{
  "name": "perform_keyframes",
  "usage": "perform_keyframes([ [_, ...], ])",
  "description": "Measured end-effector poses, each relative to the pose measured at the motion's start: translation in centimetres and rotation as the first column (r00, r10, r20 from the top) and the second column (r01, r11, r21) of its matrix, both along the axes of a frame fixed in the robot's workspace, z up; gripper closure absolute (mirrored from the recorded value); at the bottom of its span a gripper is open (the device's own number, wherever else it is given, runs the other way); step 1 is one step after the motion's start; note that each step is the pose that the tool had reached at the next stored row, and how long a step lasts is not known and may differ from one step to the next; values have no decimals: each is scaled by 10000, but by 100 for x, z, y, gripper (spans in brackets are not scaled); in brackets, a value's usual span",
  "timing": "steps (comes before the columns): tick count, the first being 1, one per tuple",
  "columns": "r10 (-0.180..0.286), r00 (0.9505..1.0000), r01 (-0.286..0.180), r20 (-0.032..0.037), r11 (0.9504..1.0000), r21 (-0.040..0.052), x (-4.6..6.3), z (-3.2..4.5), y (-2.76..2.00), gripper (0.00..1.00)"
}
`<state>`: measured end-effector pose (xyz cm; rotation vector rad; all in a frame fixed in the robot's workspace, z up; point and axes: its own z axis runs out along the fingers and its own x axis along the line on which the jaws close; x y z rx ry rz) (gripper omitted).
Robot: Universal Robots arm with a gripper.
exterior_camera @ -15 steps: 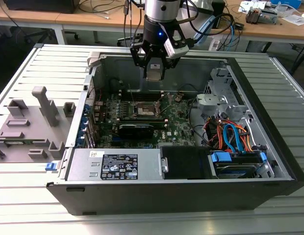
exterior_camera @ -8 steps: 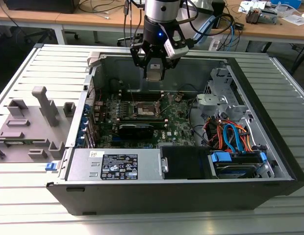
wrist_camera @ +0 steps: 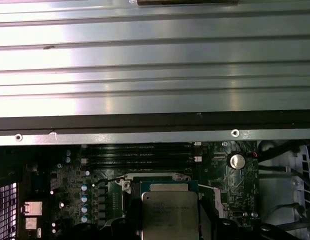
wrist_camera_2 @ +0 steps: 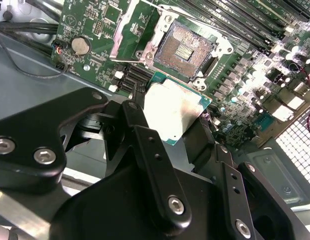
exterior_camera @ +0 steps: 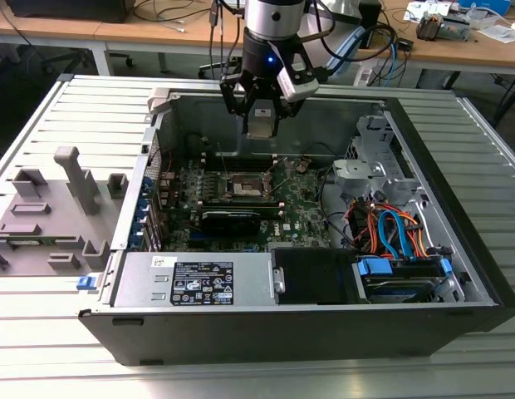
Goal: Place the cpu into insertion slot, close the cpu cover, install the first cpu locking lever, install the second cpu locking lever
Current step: 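Place the cpu into insertion slot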
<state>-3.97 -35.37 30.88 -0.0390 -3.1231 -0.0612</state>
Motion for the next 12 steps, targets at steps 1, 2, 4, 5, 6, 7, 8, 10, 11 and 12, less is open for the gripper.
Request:
perform_keyframes([
  [1, 0, 10000, 0, 1, 10000, 1, -1, -2, -6, 45],
  [2, 1, 10000, -1, 1, 10000, 2, -1, -4, -12, 45],
  [4, 1, 10000, -1, 1, 10000, 11, -3, -7, -28, 45],
  [5, 1, 10000, -1, 1, 10000, 16, -3, -8, -36, 45],
  [6, 1, 10000, -1, 1, 10000, 19, -3, -9, -42, 45],
  [7, 0, 10000, 0, 1, 10000, 20, -4, -9, -48, 45],
  [8, 0, 10000, 0, 1, 10000, 21, -4, -9, -51, 45],
  [10, 0, 10000, 0, 1, 10000, 21, -4, -10, -55, 45],
  [11, 0, 10000, 0, 0, 10000, 20, -4, -10, -55, 45],
  [12, 1, 10000, -1, 0, 10000, 20, -4, -65, -57, 45],
])
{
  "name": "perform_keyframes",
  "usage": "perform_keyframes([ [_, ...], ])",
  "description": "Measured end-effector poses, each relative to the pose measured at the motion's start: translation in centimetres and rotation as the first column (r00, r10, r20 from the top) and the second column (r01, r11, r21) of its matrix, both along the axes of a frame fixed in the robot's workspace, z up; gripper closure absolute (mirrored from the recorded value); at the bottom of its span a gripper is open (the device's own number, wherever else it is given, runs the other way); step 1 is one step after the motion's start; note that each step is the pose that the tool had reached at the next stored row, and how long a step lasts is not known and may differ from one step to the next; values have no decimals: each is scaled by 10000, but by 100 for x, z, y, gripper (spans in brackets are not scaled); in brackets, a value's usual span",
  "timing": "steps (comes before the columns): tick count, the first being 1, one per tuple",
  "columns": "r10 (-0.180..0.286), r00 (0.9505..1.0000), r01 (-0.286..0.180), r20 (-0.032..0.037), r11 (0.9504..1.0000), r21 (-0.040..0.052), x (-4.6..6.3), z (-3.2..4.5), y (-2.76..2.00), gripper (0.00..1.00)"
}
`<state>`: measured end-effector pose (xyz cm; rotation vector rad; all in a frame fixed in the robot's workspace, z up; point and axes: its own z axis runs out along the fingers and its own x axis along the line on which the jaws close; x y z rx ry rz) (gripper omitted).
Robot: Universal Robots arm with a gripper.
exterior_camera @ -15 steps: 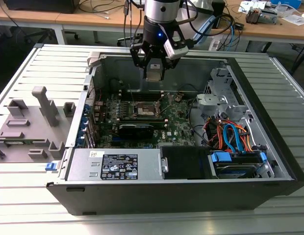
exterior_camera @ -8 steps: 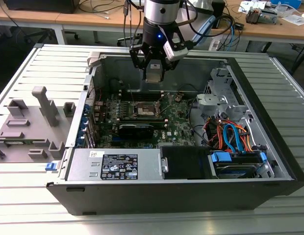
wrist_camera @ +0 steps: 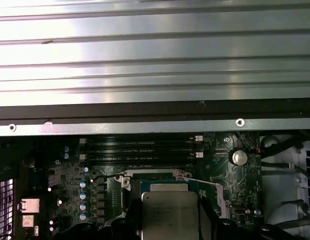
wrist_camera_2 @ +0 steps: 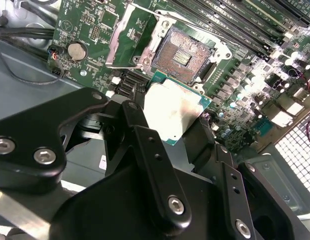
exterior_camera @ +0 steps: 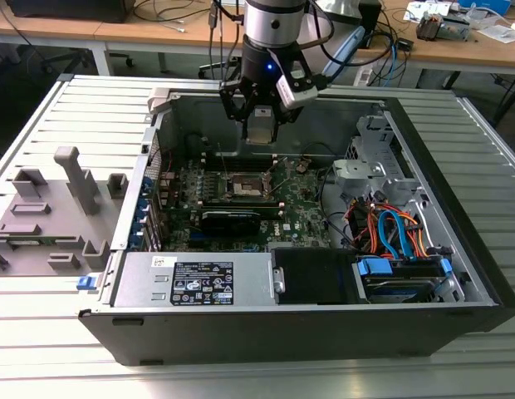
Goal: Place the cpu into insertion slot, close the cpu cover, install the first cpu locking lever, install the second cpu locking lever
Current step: 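Place the cpu into insertion slot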
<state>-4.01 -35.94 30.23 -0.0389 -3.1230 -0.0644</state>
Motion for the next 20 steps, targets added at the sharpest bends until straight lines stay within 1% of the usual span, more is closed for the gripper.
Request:
perform_keyframes([
  [1, 0, 10000, 0, 0, 10000, 0, 0, -68, 0, 45],
  [6, 0, 10000, 0, 0, 10000, -1, 0, -78, 0, 45],
  [8, 0, 10000, 0, 0, 10000, -1, 0, -209, 0, 45],
  [20, 0, 10000, 0, 0, 10000, -1, -2, -239, -1, 45],
])
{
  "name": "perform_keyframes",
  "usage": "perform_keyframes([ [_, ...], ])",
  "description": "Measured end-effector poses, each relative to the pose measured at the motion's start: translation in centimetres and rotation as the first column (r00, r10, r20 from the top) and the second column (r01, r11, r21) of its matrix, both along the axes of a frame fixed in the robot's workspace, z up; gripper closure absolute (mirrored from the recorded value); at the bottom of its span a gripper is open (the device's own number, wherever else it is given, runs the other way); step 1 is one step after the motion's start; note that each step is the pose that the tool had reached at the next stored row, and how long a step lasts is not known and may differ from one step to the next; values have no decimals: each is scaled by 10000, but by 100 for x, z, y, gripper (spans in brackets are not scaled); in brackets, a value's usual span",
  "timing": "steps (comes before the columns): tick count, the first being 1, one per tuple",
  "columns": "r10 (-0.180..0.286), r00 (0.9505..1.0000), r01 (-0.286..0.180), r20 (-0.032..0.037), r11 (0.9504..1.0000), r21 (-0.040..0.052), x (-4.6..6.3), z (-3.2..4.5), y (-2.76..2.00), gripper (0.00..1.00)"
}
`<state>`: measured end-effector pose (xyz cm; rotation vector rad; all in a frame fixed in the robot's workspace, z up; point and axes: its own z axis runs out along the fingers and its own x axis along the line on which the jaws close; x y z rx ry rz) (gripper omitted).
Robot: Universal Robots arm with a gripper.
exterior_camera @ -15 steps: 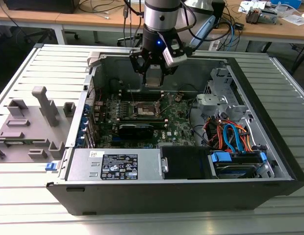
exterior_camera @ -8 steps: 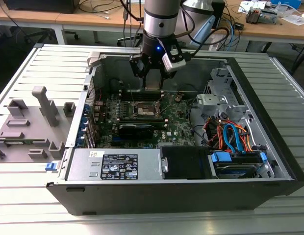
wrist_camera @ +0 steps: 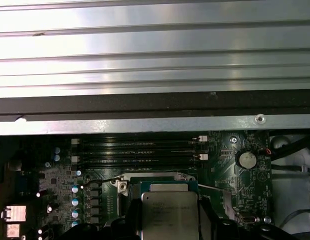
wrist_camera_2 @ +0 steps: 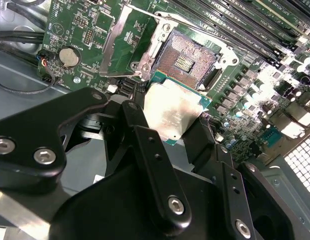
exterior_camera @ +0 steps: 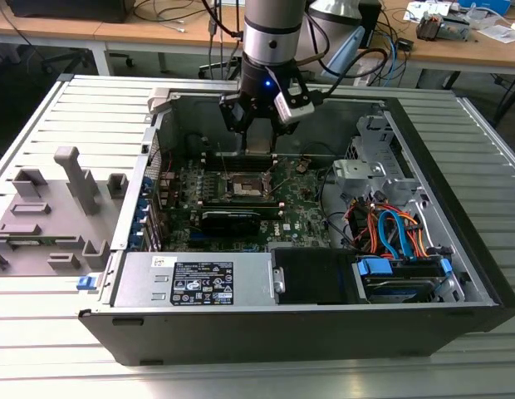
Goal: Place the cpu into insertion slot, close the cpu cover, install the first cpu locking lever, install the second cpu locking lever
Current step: 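Place the cpu into insertion slot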
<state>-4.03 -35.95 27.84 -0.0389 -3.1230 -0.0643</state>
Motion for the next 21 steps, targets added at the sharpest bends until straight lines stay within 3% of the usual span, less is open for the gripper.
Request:
perform_keyframes([
  [1, 0, 10000, 0, 0, 10000, 0, 0, -1, 0, 45],
  [3, 0, 10000, 0, 1, 10000, 1, 0, -197, 0, 45],
  [12, -2, 10000, 2, 1, 10000, 2, -1, -217, -2, 45],
  [21, 5, 10000, -5, 0, 10000, 0, -32, -229, -62, 45],
])
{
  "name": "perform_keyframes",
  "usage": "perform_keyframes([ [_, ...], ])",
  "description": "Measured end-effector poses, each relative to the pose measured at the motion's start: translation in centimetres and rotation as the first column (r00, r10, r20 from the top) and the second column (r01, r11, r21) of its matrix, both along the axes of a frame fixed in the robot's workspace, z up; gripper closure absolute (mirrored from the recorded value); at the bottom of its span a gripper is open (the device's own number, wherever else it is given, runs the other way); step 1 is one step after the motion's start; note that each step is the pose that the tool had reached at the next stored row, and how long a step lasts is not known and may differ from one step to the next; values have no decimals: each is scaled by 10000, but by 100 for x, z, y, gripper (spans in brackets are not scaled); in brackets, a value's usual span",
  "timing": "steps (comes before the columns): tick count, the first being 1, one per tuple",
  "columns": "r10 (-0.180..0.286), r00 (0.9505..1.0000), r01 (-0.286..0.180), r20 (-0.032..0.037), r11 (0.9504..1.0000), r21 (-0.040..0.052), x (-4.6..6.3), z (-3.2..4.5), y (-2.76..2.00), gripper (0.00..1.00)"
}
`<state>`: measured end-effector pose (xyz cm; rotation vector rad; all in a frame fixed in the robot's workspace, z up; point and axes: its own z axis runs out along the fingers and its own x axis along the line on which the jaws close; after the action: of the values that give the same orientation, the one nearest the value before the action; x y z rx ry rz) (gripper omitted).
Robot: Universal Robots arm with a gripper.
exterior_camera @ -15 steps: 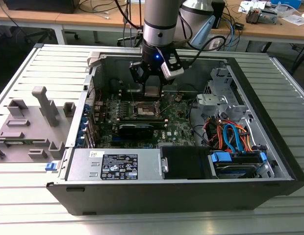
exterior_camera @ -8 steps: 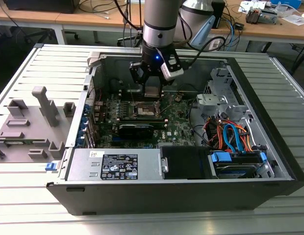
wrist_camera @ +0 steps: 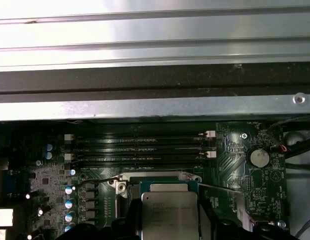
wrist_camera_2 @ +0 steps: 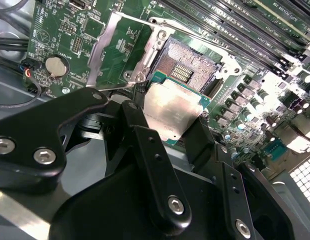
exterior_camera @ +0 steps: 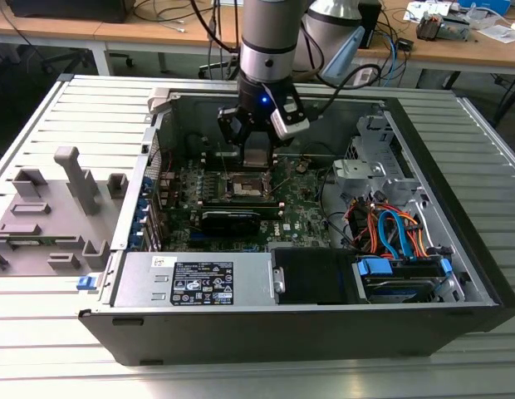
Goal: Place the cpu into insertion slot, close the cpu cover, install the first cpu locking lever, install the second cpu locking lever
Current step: 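Place the cpu into insertion slot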
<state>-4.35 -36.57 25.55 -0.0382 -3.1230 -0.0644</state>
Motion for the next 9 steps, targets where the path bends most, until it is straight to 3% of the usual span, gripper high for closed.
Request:
perform_keyframes([
  [9, 1, 10000, -1, 0, 10000, 0, -1, -27, -15, 45],
])
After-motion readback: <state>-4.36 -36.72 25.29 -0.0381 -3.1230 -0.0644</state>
